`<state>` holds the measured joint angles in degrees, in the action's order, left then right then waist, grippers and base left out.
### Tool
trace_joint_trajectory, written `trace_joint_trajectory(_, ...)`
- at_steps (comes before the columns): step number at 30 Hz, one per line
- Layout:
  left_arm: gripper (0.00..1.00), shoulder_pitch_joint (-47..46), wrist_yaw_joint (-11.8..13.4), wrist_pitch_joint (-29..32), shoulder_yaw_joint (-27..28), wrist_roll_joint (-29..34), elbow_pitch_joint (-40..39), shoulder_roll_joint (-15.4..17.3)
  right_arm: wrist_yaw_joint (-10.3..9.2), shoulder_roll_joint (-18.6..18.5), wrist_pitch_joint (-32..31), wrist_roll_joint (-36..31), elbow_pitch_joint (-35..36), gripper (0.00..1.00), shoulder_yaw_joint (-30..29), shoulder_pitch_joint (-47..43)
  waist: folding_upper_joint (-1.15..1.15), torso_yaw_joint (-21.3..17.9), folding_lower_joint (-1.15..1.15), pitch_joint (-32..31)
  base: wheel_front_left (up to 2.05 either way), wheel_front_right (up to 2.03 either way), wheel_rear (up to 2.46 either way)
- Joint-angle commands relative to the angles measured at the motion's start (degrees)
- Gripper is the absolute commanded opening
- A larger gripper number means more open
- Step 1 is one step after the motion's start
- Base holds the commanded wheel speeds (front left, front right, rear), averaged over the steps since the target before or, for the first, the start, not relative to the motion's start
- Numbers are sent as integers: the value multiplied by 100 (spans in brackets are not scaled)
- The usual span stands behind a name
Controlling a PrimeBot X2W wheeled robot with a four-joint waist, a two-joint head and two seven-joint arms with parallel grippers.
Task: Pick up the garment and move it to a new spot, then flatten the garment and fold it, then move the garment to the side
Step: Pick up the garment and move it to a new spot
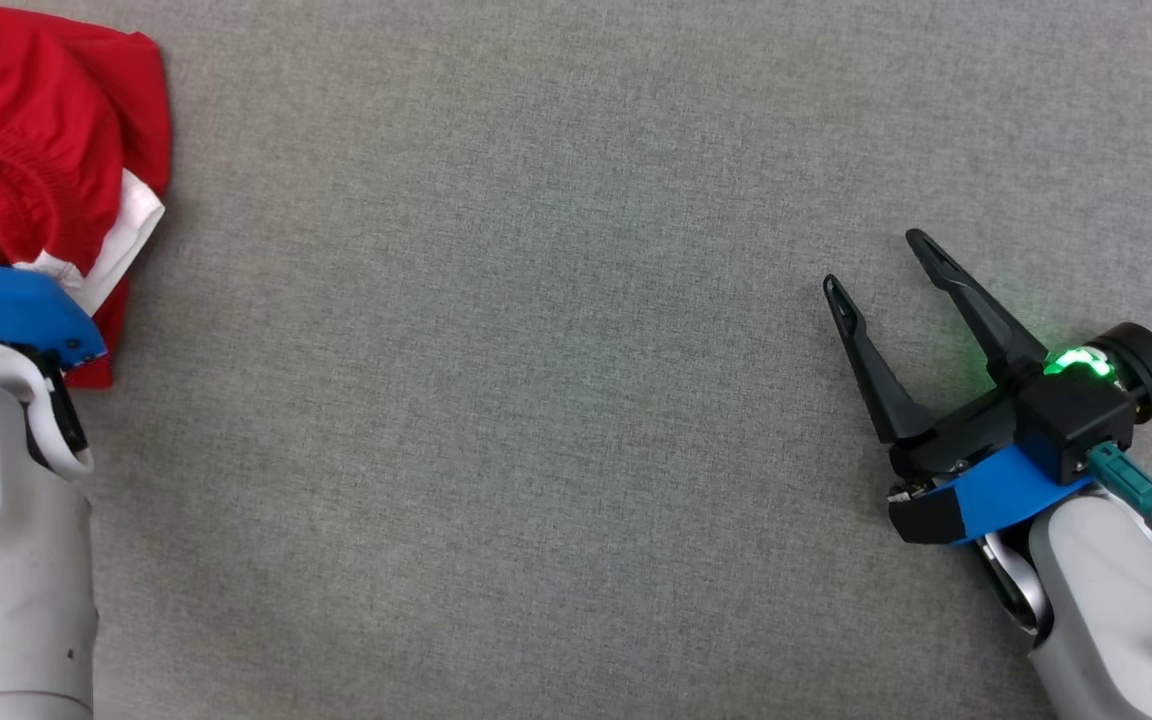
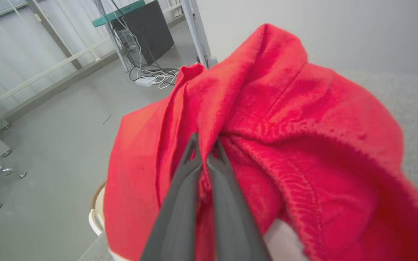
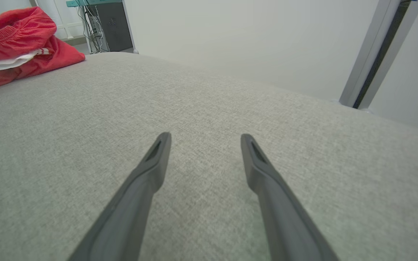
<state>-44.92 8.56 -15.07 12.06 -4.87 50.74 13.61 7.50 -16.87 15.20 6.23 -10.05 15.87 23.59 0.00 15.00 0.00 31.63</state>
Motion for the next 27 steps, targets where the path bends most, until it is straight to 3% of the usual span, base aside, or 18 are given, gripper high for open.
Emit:
trace_joint_trajectory(1,0,-107,-93,-17,-63,47,-105,33,-1,-19,-9,47,-136,100,-43,23,0,-16,0,-49,0,0,0)
trace_joint_trajectory(7,0,-126,-598,-17,-292,108,-791,-116,0,223,-3,81,-253,100,-172,-127,0,-90,0,-419,0,0,0)
trace_joint_trajectory(11,0,-124,-903,-17,-518,138,-1295,-383,0,449,-3,87,-347,100,-254,-263,0,-212,0,-761,0,0,0)
trace_joint_trajectory(18,0,-31,-1180,-17,-1050,242,-1863,-819,0,836,-2,91,-496,100,-316,-428,0,-641,0,-1274,0,0,0)
trace_joint_trajectory(27,0,205,-1381,-17,-1952,36,-1901,-1070,0,1133,-2,108,-648,100,-303,-554,0,-1552,0,-1691,0,0,0)
